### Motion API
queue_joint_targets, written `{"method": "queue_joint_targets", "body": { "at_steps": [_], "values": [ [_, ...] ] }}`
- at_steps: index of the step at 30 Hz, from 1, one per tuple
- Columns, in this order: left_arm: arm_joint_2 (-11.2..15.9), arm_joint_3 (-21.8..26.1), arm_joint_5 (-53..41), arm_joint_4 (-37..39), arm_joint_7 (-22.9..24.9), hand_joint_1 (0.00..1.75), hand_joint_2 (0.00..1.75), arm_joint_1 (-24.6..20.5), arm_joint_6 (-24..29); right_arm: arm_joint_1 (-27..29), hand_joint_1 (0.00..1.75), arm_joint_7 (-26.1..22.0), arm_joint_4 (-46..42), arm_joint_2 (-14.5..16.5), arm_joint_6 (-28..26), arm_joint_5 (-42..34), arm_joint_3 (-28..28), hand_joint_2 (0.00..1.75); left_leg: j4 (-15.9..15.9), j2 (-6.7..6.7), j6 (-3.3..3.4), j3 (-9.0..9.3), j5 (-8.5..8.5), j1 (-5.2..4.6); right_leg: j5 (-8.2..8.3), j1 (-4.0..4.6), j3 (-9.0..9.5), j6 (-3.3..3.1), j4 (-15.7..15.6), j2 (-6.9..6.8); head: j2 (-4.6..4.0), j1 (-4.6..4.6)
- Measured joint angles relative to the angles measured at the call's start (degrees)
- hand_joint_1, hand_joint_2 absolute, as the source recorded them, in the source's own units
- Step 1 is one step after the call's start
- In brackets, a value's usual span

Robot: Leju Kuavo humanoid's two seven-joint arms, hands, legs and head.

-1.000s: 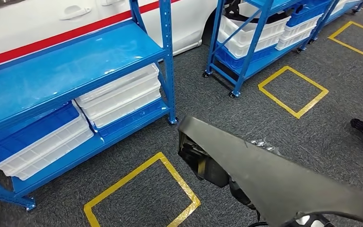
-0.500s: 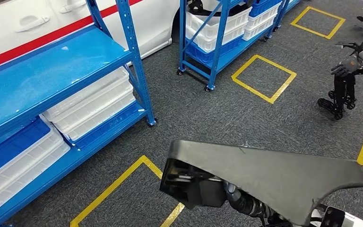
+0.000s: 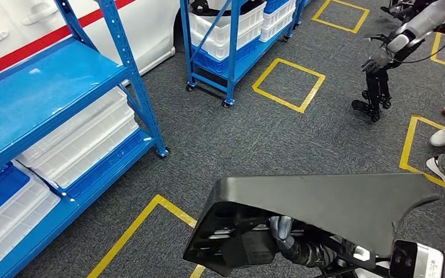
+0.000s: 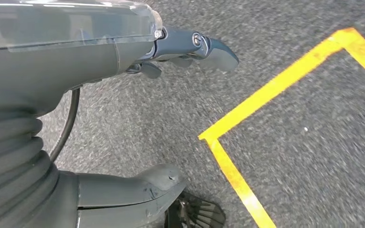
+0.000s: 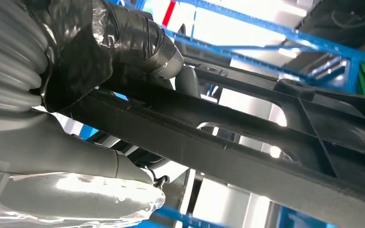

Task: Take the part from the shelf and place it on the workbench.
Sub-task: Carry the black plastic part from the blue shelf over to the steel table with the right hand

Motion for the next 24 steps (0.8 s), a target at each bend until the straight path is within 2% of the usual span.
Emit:
{"method": "queue_joint_targets", "body": {
  "at_steps": [1,3,4,5,7,8,9,10,11,12,14,15,16,17,18,19,20,21,22,23,24],
  "values": [
    [0.1,0.0,0.0,0.0,0.3,0.00,1.75,0.0,0.4,0.1,1.47,-0.3,0.0,0.1,-0.2,0.0,-0.1,1.75,0.1,0.45,-0.30,0.07,-0.16,-0.12,-0.08,0.25,0.33,-0.30,-0.8,-0.18,0.00,-0.01],
    [0.2,0.0,-0.1,0.0,0.7,0.00,1.75,-0.1,1.6,0.7,1.47,-1.1,-0.1,0.1,-0.2,-0.1,-0.6,1.75,0.2,1.13,-0.87,0.18,-0.51,-0.12,0.09,0.33,0.16,-0.85,-0.9,1.10,0.00,-0.01],
    [0.2,0.0,-0.2,0.0,0.8,0.00,1.75,-0.2,2.2,1.0,1.47,-1.4,-0.2,0.2,0.2,-0.4,-1.0,1.75,0.6,0.52,-1.17,0.11,-1.06,-0.02,0.22,0.22,0.15,-1.15,-1.1,1.66,0.00,-0.01],
    [0.3,0.0,-0.3,0.0,0.9,0.00,1.75,-0.2,2.9,1.3,1.47,-1.7,-0.3,0.2,0.6,-0.6,-1.5,1.75,2.0,-0.68,-1.43,-0.39,-2.18,0.13,0.37,0.06,0.14,-1.50,-1.2,2.23,0.00,-0.02],
    [0.3,0.0,-0.5,0.0,1.1,0.00,1.75,0.0,3.9,1.5,1.47,-1.8,-0.4,0.5,1.6,-0.9,-2.4,1.75,8.1,-3.68,-1.79,-3.00,-5.87,0.37,0.56,-0.11,0.05,-1.98,-1.4,3.37,0.00,-0.03],
    [0.3,0.0,-0.6,0.0,1.3,0.00,1.75,0.1,4.3,1.6,1.47,-1.9,-0.4,0.6,1.9,-0.8,-2.7,1.75,12.3,-4.45,-1.87,-4.93,-7.75,0.42,0.59,-0.09,-0.01,-2.09,-1.3,4.01,0.00,-0.03],
    [0.2,0.0,-0.8,0.0,1.3,0.00,1.75,0.2,4.5,1.7,1.47,-1.8,-0.4,0.8,2.1,-0.7,-3.1,1.75,15.6,-4.77,-1.93,-6.56,-8.77,0.44,0.60,-0.06,-0.02,-2.13,-1.3,4.72,0.00,-0.02],
    [0.1,-0.1,-1.0,0.0,1.2,0.00,1.75,0.2,4.5,1.9,1.47,-1.7,-0.4,0.9,2.1,-0.5,-3.4,1.75,17.2,-4.91,-1.94,-7.44,-8.68,0.46,0.60,-0.05,0.00,-2.13,-1.3,5.45,0.00,-0.02],
    [0.0,-0.1,-1.1,0.0,1.0,0.00,1.75,0.2,4.4,2.0,1.47,-1.7,-0.4,1.1,2.1,-0.2,-3.7,1.75,16.5,-5.02,-1.90,-7.29,-7.39,0.49,0.59,-0.04,0.06,-2.11,-1.2,6.21,0.00,-0.02],
    [-0.1,-0.2,-1.2,0.0,0.7,0.00,1.75,0.2,4.1,2.1,1.47,-1.6,-0.4,1.3,1.9,0.0,-4.0,1.75,13.6,-5.34,-1.80,-6.13,-5.18,0.54,0.56,-0.05,0.14,-2.06,-1.1,6.94,0.00,-0.02],
    [-0.2,-0.4,-1.2,0.0,0.3,0.00,1.75,0.2,2.8,2.2,1.47,-1.4,-0.5,1.7,1.5,0.3,-4.7,1.75,5.9,-7.54,-1.53,-3.03,-1.18,0.72,0.44,-0.04,0.06,-1.78,-0.7,8.33,0.00,-0.02],
    [-0.2,-0.4,-1.1,0.0,0.1,0.00,1.75,0.2,1.9,2.2,1.47,-1.3,-0.6,1.9,1.3,0.3,-4.9,1.75,3.3,-8.61,-1.39,-1.95,-0.30,0.77,0.46,-0.05,-0.18,-1.51,-0.5,9.03,0.00,-0.02],
    [-0.3,-0.4,-1.0,0.0,-0.2,0.00,1.75,0.3,0.9,2.3,1.47,-1.0,-0.6,2.1,1.1,0.2,-5.2,1.75,2.0,-9.30,-1.26,-1.44,-0.13,0.75,0.55,-0.10,-0.50,-1.16,-0.4,9.72,0.00,-0.02],
    [-0.3,-0.4,-1.0,0.0,-0.5,0.00,1.75,0.3,0.0,2.5,1.47,-0.7,-0.6,2.3,1.0,0.0,-5.5,1.75,1.7,-9.25,-1.11,-1.30,-0.29,0.66,0.74,-0.18,-0.80,-0.75,-0.3,10.41,0.00,-0.02],
    [-0.3,-0.4,-0.9,0.0,-0.7,0.00,1.75,0.3,-0.7,2.6,1.47,-0.4,-0.6,2.4,0.9,-0.1,-5.8,1.75,1.5,-8.64,-0.81,-1.24,-0.23,0.66,0.95,-0.23,-1.03,-0.33,-0.4,11.07,0.00,-0.02],
    [-0.3,-0.5,-0.9,0.0,-0.9,0.00,1.75,0.2,-1.2,2.8,1.47,-0.2,-0.6,2.4,0.9,-0.2,-6.1,1.75,1.3,-7.95,-0.44,-1.19,-0.01,0.69,0.85,-0.23,-1.22,-0.03,-0.2,10.82,0.00,-0.01],
    [-0.4,-0.5,-1.0,0.0,-1.0,0.00,1.75,0.2,-1.5,2.9,1.47,-0.1,-0.6,2.4,0.9,-0.2,-6.4,1.75,1.0,-7.26,0.01,-1.13,0.21,0.75,0.22,-0.14,-1.65,0.22,0.6,9.65,0.00,0.00],
    [-0.4,-0.5,-1.0,0.0,-0.9,0.00,1.75,0.2,-1.7,3.0,1.47,0.0,-0.6,2.5,0.9,-0.3,-6.6,1.75,0.7,-6.49,0.43,-1.10,0.39,0.77,-1.17,-0.04,-2.66,0.43,2.8,7.96,0.00,0.01],
    [-0.4,-0.6,-1.0,0.0,-0.9,0.00,1.75,0.4,-1.8,3.0,1.47,0.1,-0.5,2.6,0.9,-0.3,-6.7,1.75,0.6,-5.68,0.72,-1.10,0.45,0.64,-3.09,-0.07,-4.19,0.57,6.1,6.00,0.00,0.01],
    [-0.4,-0.6,-1.0,0.0,-0.7,0.00,1.75,0.6,-1.9,3.1,1.47,0.3,-0.5,2.7,0.9,-0.3,-6.8,1.75,0.6,-4.89,0.91,-1.15,0.43,0.48,-5.05,-0.13,-6.07,0.76,10.0,4.73,0.00,0.02],
    [-0.4,-0.6,-1.0,0.0,-0.6,0.00,1.75,0.7,-1.9,3.2,1.47,0.4,-0.4,2.8,0.9,-0.3,-6.8,1.75,0.7,-4.14,0.99,-1.20,0.39,0.34,-6.56,-0.24,-7.75,0.91,13.6,4.19,0.00,0.01]
  ]
}}
